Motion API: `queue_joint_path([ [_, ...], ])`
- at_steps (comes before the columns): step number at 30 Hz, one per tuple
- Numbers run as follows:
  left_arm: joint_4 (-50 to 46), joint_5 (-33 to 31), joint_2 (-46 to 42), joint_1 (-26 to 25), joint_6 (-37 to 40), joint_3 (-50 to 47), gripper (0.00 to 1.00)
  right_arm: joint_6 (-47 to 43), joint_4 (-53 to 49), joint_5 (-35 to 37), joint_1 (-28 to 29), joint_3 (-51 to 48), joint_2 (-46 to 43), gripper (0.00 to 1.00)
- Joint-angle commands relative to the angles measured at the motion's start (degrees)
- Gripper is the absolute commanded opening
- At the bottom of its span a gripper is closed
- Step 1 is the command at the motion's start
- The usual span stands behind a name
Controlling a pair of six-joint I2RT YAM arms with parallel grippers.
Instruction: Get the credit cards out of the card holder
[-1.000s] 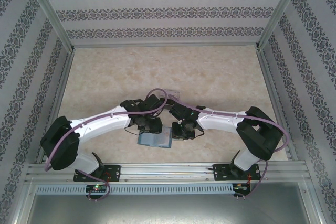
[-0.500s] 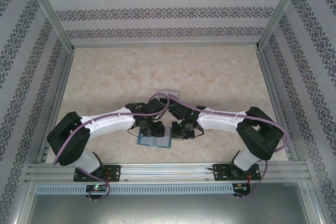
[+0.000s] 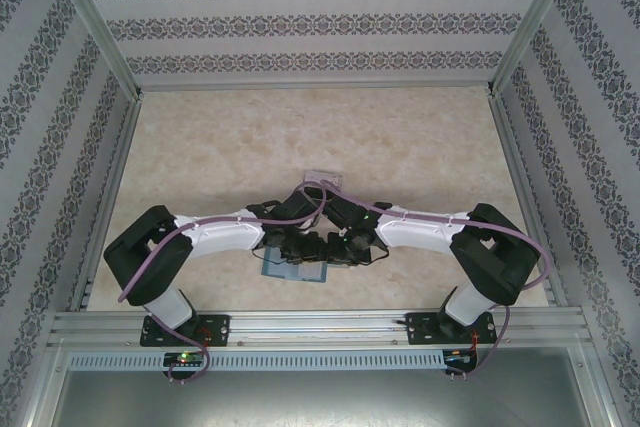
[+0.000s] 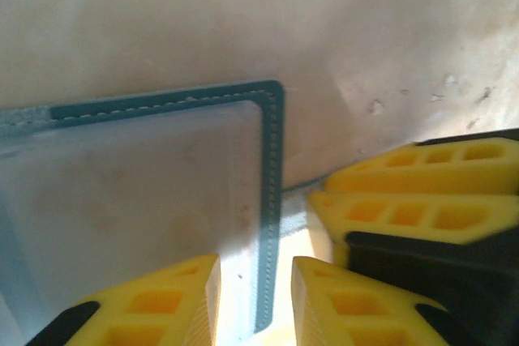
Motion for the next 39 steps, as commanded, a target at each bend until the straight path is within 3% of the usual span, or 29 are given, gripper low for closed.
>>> queue_joint_path([
  [1, 1.5, 0.7, 0.9, 0.0, -0.9, -0.7, 0.33, 0.4, -0.4, 0.3, 0.6, -0.5, -1.2, 0.22],
  [16, -26.6, -17.9, -0.2, -1.4, 9.0, 9.1, 0.42, 0.1, -0.9, 0.4, 0.7, -0.2, -1.0, 0.22],
  [26, -34.7, -22.7, 2.2, -2.6, 11.9, 14.4, 0.42, -0.2, -1.5, 0.4, 0.7, 0.1, -1.1, 0.22],
  [39, -32.3, -22.1, -2.5, -2.8, 10.9, 13.3, 0.09, -0.9, -3.5, 2.0, 0.7, 0.7, -1.0, 0.21],
])
